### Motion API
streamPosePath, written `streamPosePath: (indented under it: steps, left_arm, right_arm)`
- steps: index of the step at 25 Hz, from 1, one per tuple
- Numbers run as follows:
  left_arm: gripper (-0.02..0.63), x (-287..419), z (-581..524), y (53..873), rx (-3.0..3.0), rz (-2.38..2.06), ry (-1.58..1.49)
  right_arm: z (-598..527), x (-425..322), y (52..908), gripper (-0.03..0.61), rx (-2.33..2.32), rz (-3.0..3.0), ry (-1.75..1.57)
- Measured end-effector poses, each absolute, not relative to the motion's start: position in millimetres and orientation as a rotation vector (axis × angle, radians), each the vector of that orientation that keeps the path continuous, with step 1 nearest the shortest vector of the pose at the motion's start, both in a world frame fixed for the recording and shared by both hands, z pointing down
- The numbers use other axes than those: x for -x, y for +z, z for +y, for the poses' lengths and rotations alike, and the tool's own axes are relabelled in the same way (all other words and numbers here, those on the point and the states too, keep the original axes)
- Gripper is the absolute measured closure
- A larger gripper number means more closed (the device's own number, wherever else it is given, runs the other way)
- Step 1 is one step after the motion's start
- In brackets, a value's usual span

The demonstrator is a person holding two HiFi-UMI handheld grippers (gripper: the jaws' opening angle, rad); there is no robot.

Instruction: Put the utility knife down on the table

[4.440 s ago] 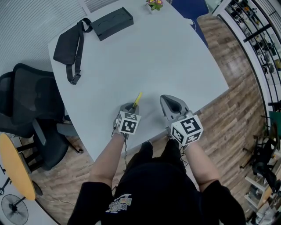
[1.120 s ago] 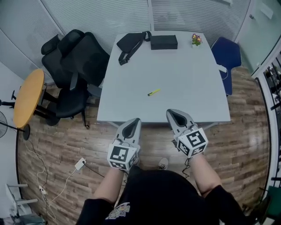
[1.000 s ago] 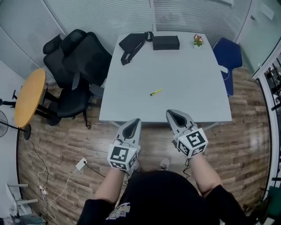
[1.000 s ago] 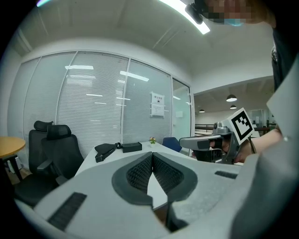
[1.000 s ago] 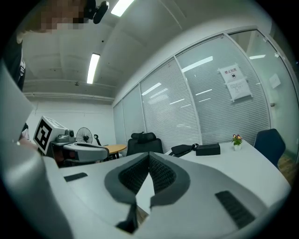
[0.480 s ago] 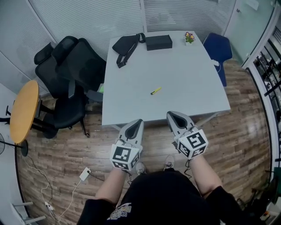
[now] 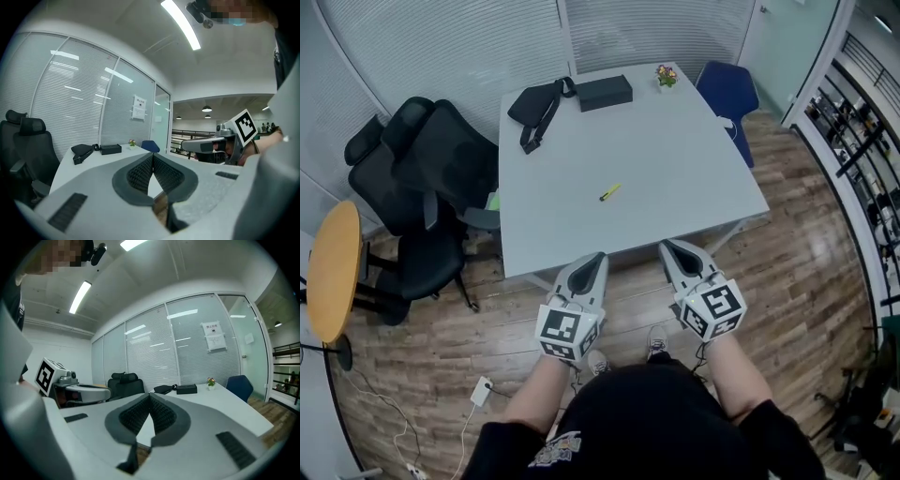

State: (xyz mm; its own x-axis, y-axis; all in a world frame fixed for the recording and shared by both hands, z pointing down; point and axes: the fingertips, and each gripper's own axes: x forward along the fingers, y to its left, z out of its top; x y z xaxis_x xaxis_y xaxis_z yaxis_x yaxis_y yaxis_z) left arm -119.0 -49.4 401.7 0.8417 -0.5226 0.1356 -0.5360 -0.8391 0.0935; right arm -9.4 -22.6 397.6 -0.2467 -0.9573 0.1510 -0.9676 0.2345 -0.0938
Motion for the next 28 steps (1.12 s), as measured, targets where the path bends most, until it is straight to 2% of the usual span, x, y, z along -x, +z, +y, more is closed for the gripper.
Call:
streamPosePath:
  steps: [28]
  left_arm:
    - [0.609,113.1,-38.0,399.3,-2.889,-0.845,0.191]
  right_arm:
    - [-11.7,0.5,396.6,0.575,-1.903,-2.442,0.270]
